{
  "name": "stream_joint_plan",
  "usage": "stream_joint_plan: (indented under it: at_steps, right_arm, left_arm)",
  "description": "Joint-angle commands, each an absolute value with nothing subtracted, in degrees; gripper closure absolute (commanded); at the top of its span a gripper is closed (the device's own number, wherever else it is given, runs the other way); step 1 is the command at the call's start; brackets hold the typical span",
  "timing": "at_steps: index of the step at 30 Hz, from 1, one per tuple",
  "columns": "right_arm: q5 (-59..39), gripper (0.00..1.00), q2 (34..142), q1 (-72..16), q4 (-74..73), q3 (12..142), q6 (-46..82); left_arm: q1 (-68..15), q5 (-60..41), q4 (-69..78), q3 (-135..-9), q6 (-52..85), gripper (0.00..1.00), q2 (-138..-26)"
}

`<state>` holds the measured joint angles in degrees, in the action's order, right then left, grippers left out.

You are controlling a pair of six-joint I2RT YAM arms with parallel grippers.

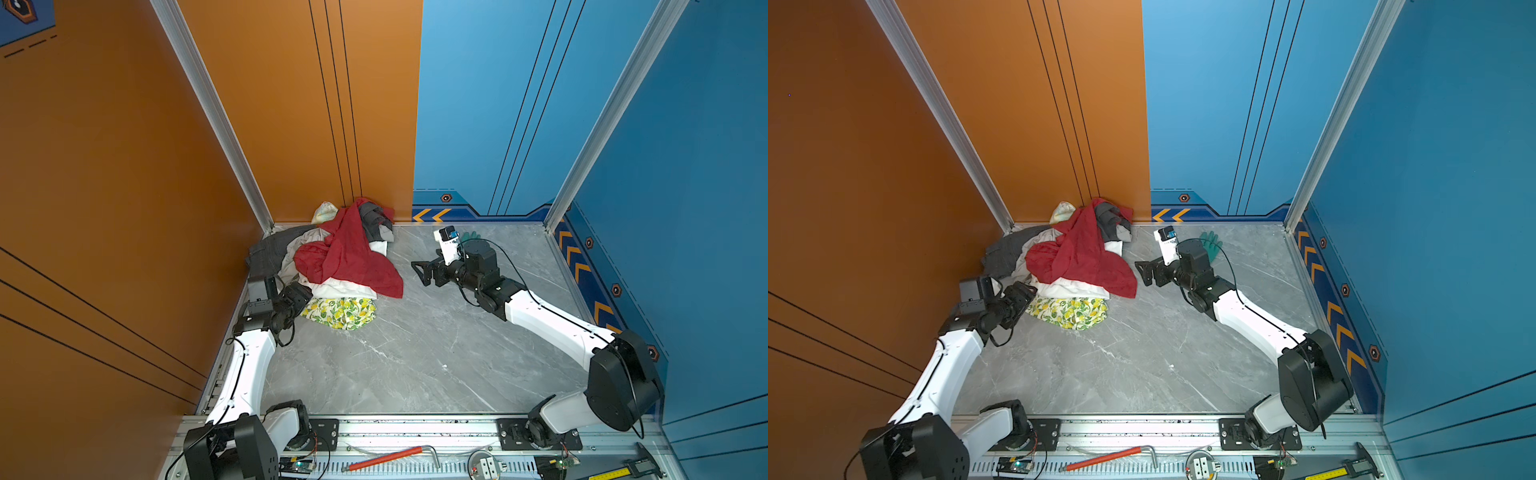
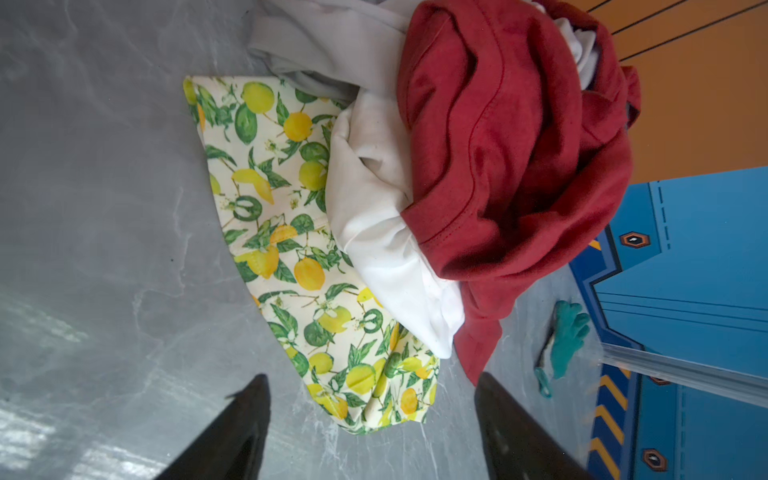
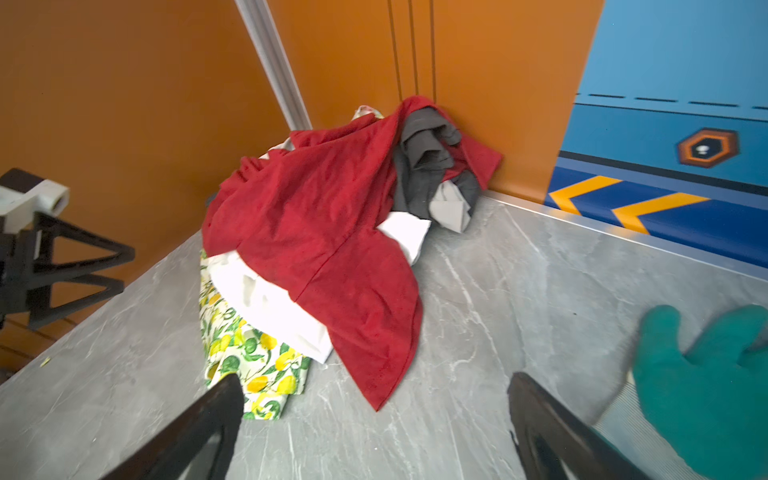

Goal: Pick out a specific cloth from the pile
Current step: 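Lower the left gripper onto the white cloth while the right gripper reaches toward the pile, then close the left gripper on the white cloth and lift it high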

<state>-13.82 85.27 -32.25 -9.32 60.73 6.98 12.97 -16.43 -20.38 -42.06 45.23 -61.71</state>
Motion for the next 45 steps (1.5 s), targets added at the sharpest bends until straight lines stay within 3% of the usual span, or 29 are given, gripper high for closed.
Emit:
stream_joint_plan:
  at_steps: [1,5,8,22,41,45]
  right_arm:
    - [-16.30,0.01,86.04,-33.46,-7.03,62.25,2.83]
    - [-17.68,0.01,86.31,-33.62,-8.74,60.88,2.81]
    - [-18.83,0.01,86.44,-33.72,-9.93,60.23,3.32]
    - [-22.50,0.01,88.58,-36.84,-8.41,61.12,1.96]
    - [-21.08,0.02,91.32,-38.32,-3.74,66.17,0.35]
    - [-19.93,0.01,91.26,-38.16,-3.89,66.15,0.35]
  left_arm:
    - [13.60,-22.90,-16.92,-40.70,45.59,0.34,-62.89]
    - [13.63,-24.68,-14.03,-40.41,42.35,0.38,-65.20]
    - [13.71,-24.36,-12.77,-40.86,40.24,0.49,-67.71]
    - [12.13,-21.90,-2.63,-43.78,37.56,0.49,-81.95]
    - [9.25,-18.58,1.13,-46.99,35.16,0.49,-90.40]
    - [9.28,-18.34,1.99,-47.10,34.80,0.61,-91.09]
